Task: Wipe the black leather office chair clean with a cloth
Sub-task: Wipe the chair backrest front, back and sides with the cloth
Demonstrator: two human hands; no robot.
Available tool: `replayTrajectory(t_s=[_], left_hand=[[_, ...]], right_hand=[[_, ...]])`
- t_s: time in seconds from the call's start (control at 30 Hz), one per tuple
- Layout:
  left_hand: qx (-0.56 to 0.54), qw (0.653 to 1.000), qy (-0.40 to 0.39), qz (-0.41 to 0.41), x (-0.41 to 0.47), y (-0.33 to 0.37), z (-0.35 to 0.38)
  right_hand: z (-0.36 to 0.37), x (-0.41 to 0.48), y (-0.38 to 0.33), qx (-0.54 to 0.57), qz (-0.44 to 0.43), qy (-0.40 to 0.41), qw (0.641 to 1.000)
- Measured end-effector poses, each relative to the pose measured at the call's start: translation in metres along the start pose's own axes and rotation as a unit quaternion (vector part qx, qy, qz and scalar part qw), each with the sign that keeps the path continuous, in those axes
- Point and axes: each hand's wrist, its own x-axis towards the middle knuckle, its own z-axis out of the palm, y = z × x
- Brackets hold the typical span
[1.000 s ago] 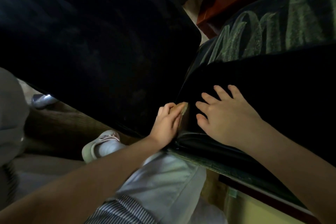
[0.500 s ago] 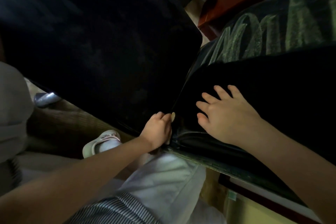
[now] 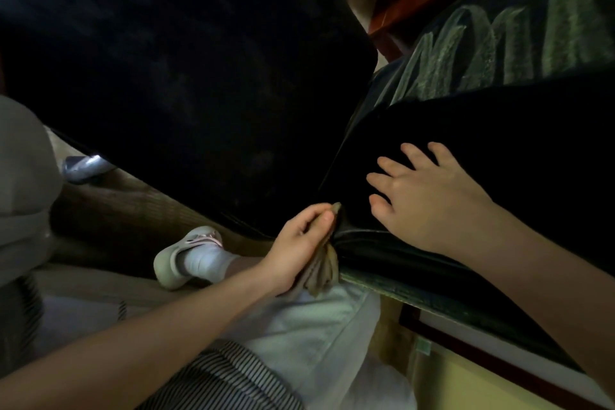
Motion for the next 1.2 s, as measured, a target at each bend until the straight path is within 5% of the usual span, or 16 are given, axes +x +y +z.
replayTrajectory(t_s=[0.13,0.3,0.47,0.6,0.77,0.97,1.07,1.2], left_hand=[[0.013,0.999,0.011,0.051,0.0,-0.005,0.003],[0.192,0.977,0.056,0.077,-0.003,-0.037,-0.003],[0.248,0.957,0.087,0.124,-0.007,-0.041,0.0],[0.291,0.947,0.114,0.078,-0.001,-0.047,-0.015],[0.281,0.948,0.148,-0.024,0.005,-0.043,-0.015],[0.225,0.971,0.067,0.048,-0.006,-0.025,0.0],[0.132,0.989,0.064,0.016,-0.005,-0.019,-0.001],[0.153,0.984,0.079,0.053,0.018,-0.014,-0.002]], right_hand=[[0.001,0.0,0.0,-0.002,0.0,0.004,1.0],[0.001,0.0,0.0,-0.001,-0.006,0.008,1.0],[0.001,0.0,0.001,0.003,-0.008,0.009,1.0],[0.001,0.0,0.0,-0.001,-0.011,0.011,1.0],[0.001,0.001,0.001,0.004,-0.008,0.0,1.0],[0.001,0.002,0.002,0.004,-0.006,0.005,1.0],[0.002,0.002,0.001,0.0,-0.008,0.005,1.0],[0.002,0.002,0.001,0.0,-0.008,0.008,1.0]])
